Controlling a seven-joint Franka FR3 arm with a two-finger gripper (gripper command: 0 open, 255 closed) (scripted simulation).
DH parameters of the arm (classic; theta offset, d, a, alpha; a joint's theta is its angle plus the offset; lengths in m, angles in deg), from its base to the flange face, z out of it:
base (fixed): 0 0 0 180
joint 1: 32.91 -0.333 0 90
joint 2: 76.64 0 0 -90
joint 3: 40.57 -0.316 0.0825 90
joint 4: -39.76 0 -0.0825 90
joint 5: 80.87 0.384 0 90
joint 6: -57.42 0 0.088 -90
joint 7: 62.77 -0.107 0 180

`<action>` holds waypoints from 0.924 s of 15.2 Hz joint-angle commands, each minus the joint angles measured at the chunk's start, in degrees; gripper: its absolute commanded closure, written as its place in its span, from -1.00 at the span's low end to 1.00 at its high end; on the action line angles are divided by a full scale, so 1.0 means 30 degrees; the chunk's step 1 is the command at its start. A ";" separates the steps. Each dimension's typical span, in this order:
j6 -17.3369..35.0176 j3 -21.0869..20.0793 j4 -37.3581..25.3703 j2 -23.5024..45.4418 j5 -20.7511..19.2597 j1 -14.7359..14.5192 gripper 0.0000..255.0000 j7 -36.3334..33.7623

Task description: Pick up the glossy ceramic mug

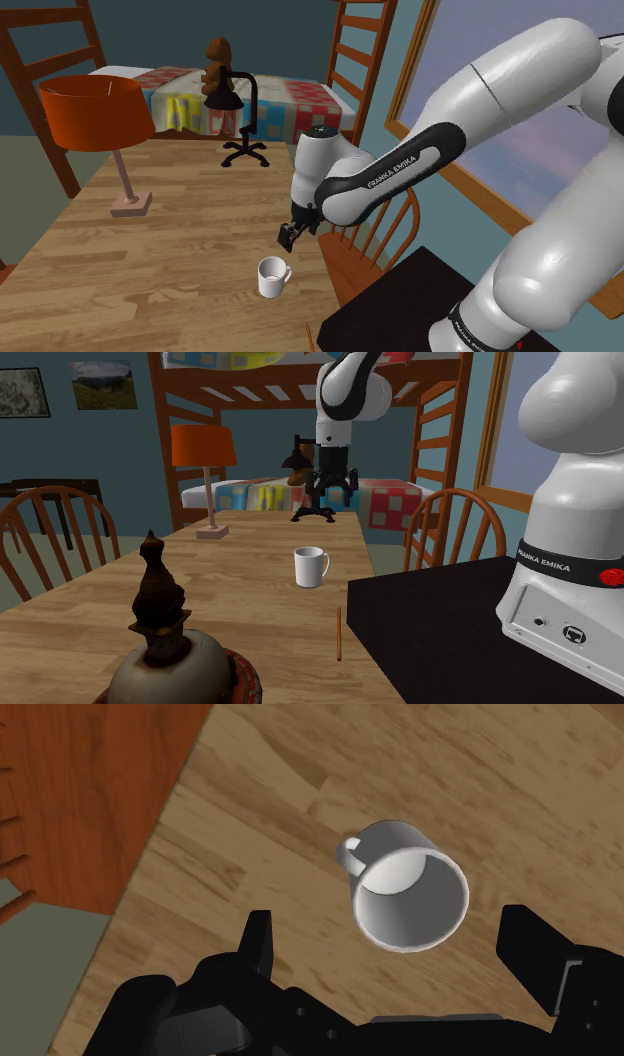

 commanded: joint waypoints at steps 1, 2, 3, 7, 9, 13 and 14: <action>0.0888 -0.0242 -0.0680 0.1791 -0.1551 -0.0076 -1.00 -0.1592; 0.1218 -0.0208 -0.1068 0.2660 -0.2384 -0.0223 -1.00 -0.2382; 0.1506 -0.0101 -0.1487 0.3524 -0.3221 -0.0438 -1.00 -0.3167; 0.2317 0.0924 -0.3435 0.6837 -0.6124 -0.1891 -1.00 -0.5915; 0.2579 0.1563 -0.4545 0.8399 -0.7184 -0.2768 -1.00 -0.6967; 0.2953 0.2377 -0.5872 1.0243 -0.8182 -0.3821 -1.00 -0.7976; 0.3122 0.2521 -0.5941 1.0485 -0.8344 -0.3931 -1.00 -0.8105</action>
